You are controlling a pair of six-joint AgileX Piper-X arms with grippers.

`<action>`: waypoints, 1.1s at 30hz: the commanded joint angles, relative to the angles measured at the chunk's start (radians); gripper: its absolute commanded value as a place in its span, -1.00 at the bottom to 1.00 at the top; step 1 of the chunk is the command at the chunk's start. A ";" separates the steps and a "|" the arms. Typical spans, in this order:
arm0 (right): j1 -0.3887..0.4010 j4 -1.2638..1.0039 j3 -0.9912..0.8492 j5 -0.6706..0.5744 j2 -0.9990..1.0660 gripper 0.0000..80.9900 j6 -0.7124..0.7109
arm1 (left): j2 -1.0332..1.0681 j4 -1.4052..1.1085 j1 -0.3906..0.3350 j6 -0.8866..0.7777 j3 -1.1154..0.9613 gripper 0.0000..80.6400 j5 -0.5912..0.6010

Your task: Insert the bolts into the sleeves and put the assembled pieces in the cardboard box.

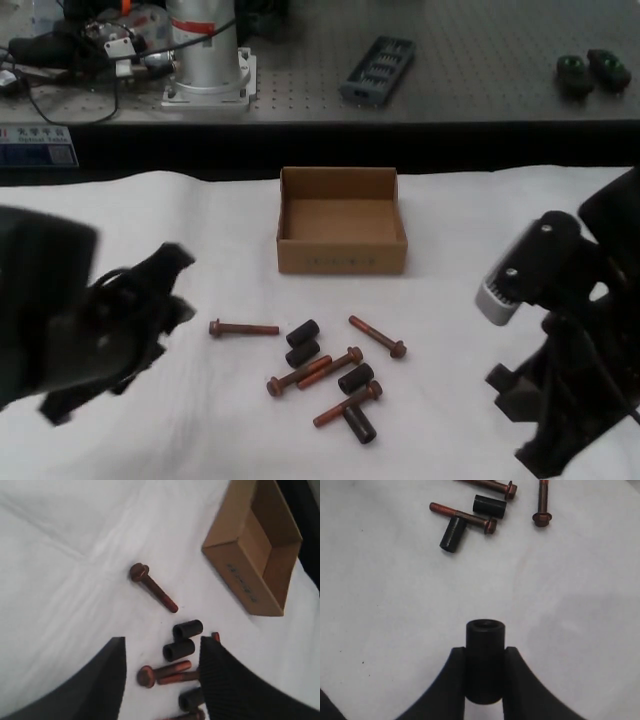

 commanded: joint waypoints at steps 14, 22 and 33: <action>-0.007 0.060 -0.001 -0.006 -0.105 -0.95 0.002 | 0.398 -0.005 -0.095 -0.433 -0.257 -0.29 -0.078; -0.007 0.075 -0.001 -0.006 -0.105 -0.95 0.002 | 0.503 -0.005 -0.095 -0.545 -0.320 -0.29 -0.113; -0.007 0.074 -0.001 -0.016 -0.105 -0.95 0.002 | 0.590 0.004 -0.078 -0.537 -0.426 -0.29 -0.158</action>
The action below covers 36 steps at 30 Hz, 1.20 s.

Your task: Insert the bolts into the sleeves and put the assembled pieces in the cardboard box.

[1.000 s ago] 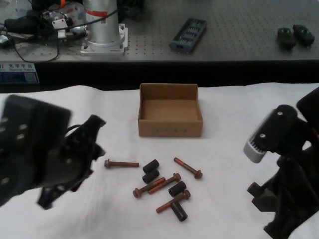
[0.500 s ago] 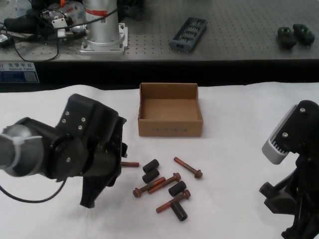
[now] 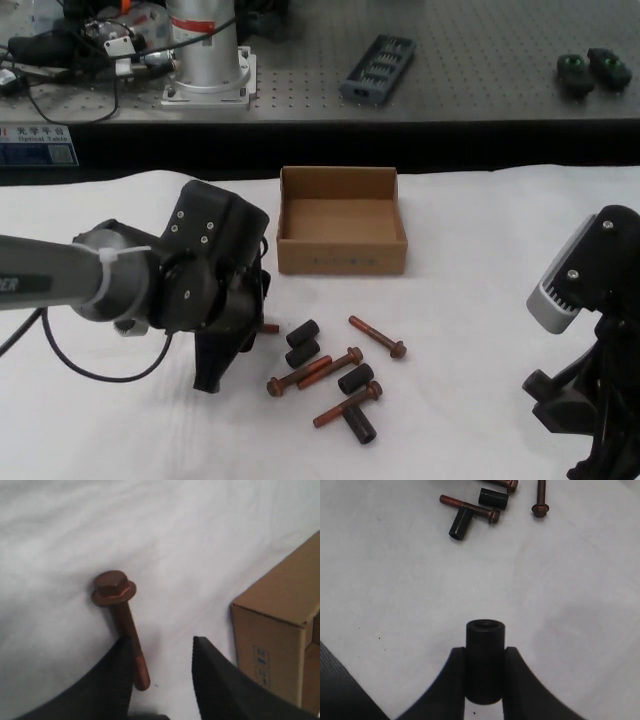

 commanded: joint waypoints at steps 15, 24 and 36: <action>-0.007 0.000 -0.001 -0.014 -0.011 -0.95 0.002 | 0.016 0.099 0.063 -0.011 -0.015 -0.29 -0.029; -0.007 0.000 -0.001 -0.014 -0.011 -0.95 -0.003 | 0.048 0.099 0.063 -0.011 -0.015 -0.37 0.011; -0.007 0.000 -0.003 -0.006 -0.013 -0.95 -0.011 | 0.071 0.108 0.063 -0.008 -0.015 -0.98 0.084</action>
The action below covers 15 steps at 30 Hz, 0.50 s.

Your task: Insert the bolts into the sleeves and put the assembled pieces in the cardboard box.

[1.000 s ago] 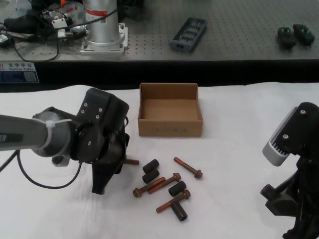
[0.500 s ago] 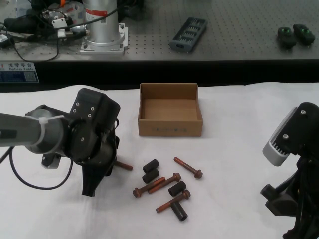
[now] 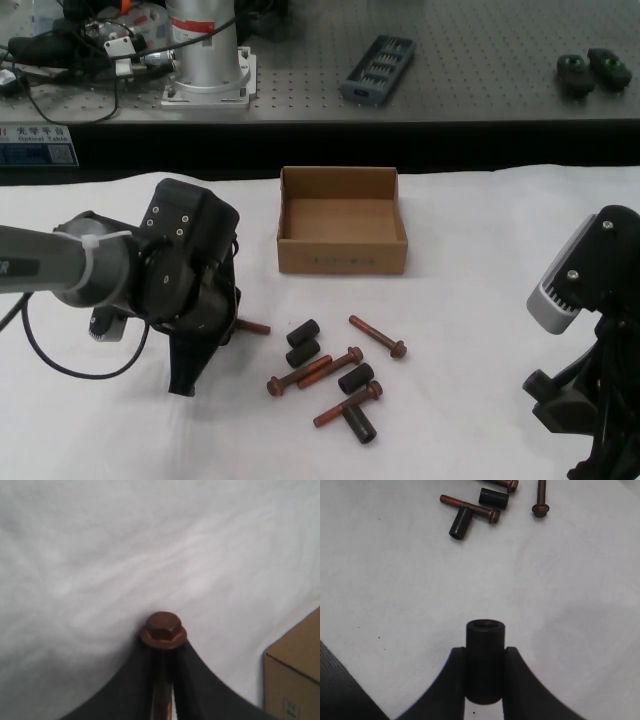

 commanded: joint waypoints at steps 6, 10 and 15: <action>-0.007 0.000 -0.003 -0.006 -0.013 -0.95 -0.011 | 0.035 0.032 0.002 0.083 0.003 -0.98 0.107; -0.007 0.000 -0.003 0.042 -0.013 -0.95 -0.011 | 0.010 0.032 0.004 0.291 0.003 -0.98 0.148; -0.007 0.000 -0.003 0.053 -0.013 -0.95 -0.011 | -0.090 0.032 0.013 0.508 0.003 -0.98 0.070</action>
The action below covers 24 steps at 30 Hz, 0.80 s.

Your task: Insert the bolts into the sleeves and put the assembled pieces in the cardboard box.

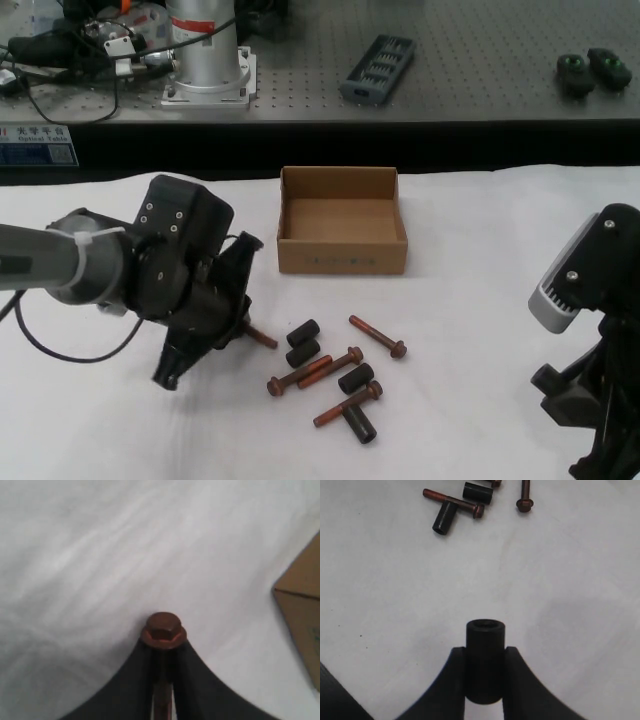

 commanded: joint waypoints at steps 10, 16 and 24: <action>-0.007 -0.125 -0.003 -0.168 -0.001 -0.95 0.067 | -0.346 0.029 0.009 0.550 0.006 -0.98 0.012; -0.007 -0.319 -0.003 -0.343 0.058 -0.95 0.217 | -0.457 -0.023 0.016 0.715 0.006 -0.98 0.227; -0.007 -0.639 -0.005 -0.485 0.184 -0.95 0.394 | -0.505 -0.112 0.016 0.828 0.006 -0.98 0.489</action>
